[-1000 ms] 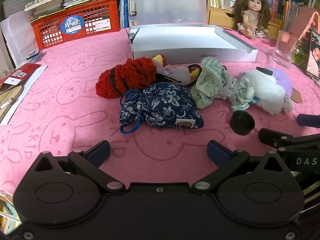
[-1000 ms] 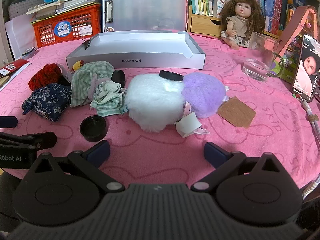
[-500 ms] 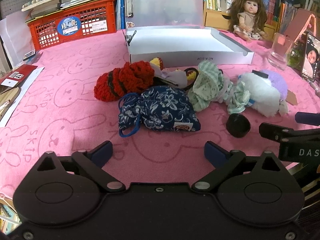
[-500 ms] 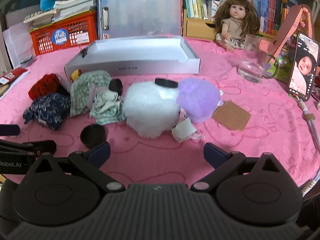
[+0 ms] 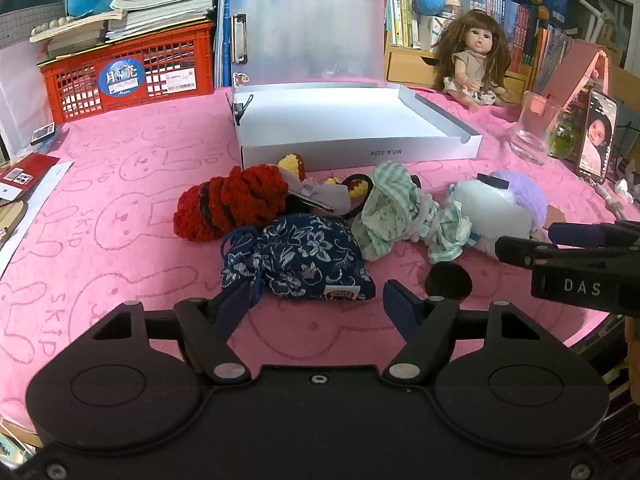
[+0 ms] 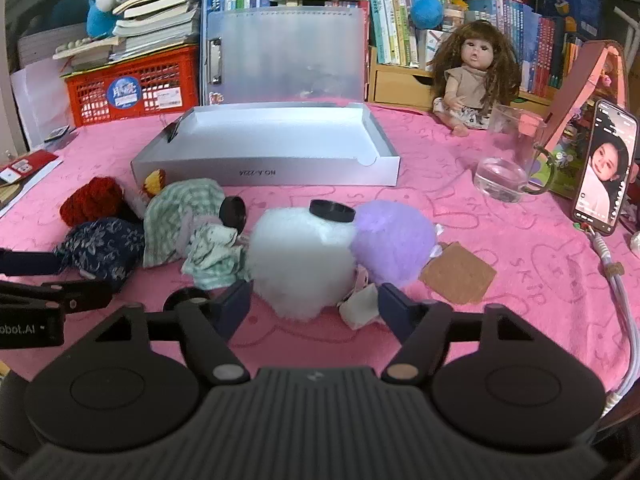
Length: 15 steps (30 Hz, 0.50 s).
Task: Organize objects
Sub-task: 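Grasp the blue floral pouch with the left tool while the right tool grasps the white fluffy ball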
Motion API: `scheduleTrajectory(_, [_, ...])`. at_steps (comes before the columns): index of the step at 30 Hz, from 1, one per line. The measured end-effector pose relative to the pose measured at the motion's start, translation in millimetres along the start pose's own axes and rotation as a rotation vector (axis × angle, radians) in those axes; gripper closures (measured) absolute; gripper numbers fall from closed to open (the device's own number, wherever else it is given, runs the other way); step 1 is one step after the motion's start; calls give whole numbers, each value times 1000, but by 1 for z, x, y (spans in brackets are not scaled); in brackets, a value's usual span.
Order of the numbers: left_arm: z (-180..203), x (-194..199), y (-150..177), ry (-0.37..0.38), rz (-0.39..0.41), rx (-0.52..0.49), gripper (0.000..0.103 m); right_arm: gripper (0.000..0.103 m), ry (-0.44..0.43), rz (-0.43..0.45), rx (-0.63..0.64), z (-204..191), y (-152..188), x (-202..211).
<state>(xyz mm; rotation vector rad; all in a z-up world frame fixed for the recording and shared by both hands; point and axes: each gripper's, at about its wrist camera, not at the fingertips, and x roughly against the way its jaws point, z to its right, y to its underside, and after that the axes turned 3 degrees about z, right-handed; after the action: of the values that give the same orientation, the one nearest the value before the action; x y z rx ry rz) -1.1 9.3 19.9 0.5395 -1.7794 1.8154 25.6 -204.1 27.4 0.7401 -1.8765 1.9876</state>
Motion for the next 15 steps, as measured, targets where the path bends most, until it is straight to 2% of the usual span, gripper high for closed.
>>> scheduleTrajectory(8, [1,-9,-9,-5,11,-8,33,31,-32,12,20,-7,-10,-11])
scheduleTrajectory(11, [1,-13,-12,-11,12,-12,33,35,-18,10,24,-9,-13,-17])
scheduleTrajectory(15, [-1,-19,-14,-19,15,-10,33,35,-14,8,23,-9,-16,-23])
